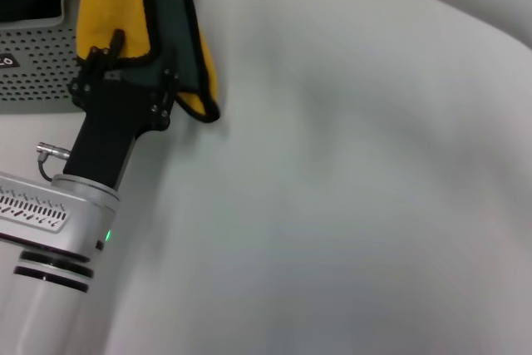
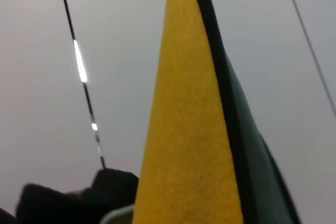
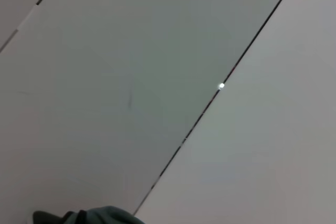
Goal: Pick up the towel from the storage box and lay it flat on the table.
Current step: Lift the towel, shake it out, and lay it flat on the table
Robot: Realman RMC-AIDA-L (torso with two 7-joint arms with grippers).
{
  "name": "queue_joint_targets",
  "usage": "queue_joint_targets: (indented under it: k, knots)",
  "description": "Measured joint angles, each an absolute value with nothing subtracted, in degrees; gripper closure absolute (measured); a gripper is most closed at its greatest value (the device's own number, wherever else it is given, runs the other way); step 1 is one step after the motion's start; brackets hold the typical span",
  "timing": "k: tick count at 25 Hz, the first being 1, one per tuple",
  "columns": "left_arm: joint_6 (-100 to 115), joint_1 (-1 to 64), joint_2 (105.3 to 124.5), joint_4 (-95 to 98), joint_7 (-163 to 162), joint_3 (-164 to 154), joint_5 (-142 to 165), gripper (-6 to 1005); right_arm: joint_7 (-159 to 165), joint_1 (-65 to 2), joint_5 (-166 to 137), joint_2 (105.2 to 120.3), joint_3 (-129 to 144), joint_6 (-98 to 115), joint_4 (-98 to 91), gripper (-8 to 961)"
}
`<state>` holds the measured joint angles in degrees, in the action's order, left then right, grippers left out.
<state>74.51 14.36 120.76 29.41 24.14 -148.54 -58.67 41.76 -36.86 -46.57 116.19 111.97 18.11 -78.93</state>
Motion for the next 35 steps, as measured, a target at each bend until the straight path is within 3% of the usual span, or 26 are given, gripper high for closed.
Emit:
queue_joint_targets:
  k: [35]
  knots:
    - [79.2, 12.3, 120.76, 30.1, 26.2, -150.2, -71.0, 418, 44.4, -32.7, -46.9, 116.19, 113.9, 16.5, -82.8, 916]
